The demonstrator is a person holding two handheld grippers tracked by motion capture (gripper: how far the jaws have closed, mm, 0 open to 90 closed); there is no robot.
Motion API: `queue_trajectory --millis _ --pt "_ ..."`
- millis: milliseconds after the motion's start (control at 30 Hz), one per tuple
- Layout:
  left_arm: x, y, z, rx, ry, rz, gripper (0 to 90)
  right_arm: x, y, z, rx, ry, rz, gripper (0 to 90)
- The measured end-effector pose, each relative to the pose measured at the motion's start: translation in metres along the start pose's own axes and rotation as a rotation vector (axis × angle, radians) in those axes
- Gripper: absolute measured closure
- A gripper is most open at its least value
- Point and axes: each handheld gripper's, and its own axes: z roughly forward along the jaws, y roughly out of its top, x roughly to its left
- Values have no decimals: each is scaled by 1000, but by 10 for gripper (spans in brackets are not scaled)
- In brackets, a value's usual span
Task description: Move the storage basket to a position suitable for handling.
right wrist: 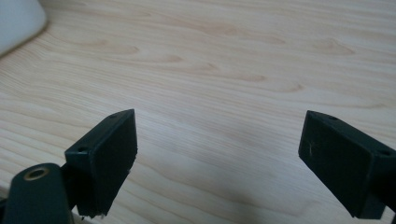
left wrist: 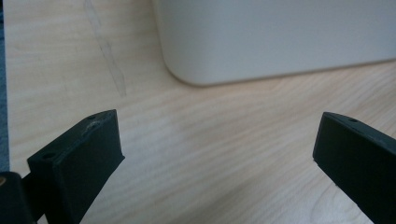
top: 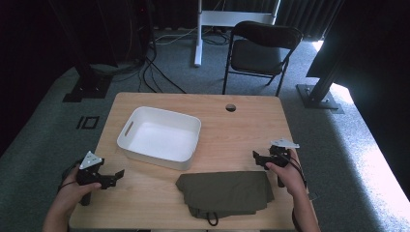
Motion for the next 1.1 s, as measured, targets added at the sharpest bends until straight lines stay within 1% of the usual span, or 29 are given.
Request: queue_trajectory --millis 133,200,233,267,300,367,400,433,467,500,533,567,600,633,667,700,733,767,800,833,867,900,933,967,1000,1033,1067,1100 --pt "3 10 -1 -7 -3 15 19 10 7 -1 -19 21 -4 114" --pt "5 15 -1 -11 -4 16 19 15 11 -2 -32 35 -6 114" --pt "5 18 -1 -17 5 14 19 18 13 -2 -40 42 -10 114" --pt "5 20 0 -21 8 12 19 26 18 -3 -51 61 -15 114" --pt "5 21 0 -22 4 11 19 26 18 -3 -51 61 -15 114" --pt "5 24 1 -28 -5 4 19 32 21 -3 -61 72 -19 114" --pt "5 26 2 -28 -4 9 19 39 25 -2 -69 84 -28 114" --pt "5 29 3 -30 -3 11 19 39 25 -2 -69 84 -28 114" --pt "5 34 4 -38 -4 12 19 46 30 -1 -78 97 -39 114" --pt "5 34 4 -38 -4 12 19 46 30 -1 -78 97 -39 114" --pt "5 41 5 -41 -4 20 19 54 34 -1 -85 110 -47 114" --pt "5 41 5 -41 -4 20 19 54 34 -1 -85 110 -47 114" --pt "5 46 6 -47 -7 22 19 64 38 1 -94 126 -57 114" --pt "5 50 6 -50 -11 23 19 64 38 1 -94 126 -57 114" --pt "5 54 7 -58 -12 23 19 67 39 1 -95 130 -62 114" --pt "5 58 7 -66 -16 23 19 71 41 2 -96 135 -66 114" --pt "6 65 8 -79 -21 25 19 79 44 5 -93 147 -75 114" --pt "6 65 8 -79 -21 25 19 79 44 5 -93 147 -75 114" --pt "6 69 9 -86 -25 22 19 88 46 8 -89 159 -80 114" --pt "6 72 10 -87 -34 24 19 88 46 8 -89 159 -80 114" --pt "6 77 14 -85 -45 24 19 97 49 11 -87 172 -82 114" --pt "6 77 14 -85 -45 24 19 97 49 11 -87 172 -82 114" --pt "7 79 15 -84 -45 24 19 107 52 15 -87 184 -83 114" --pt "8 82 17 -84 -43 22 19 107 52 15 -87 184 -83 114" --pt "9 84 18 -85 -42 19 22 117 55 17 -88 200 -92 114" --pt "10 86 19 -86 -41 15 22 117 55 17 -88 200 -92 114" --pt "11 88 20 -86 -21 3 92 125 58 20 -90 212 -87 115" --pt "12 90 21 -86 -14 -3 92 125 58 20 -90 212 -87 115"
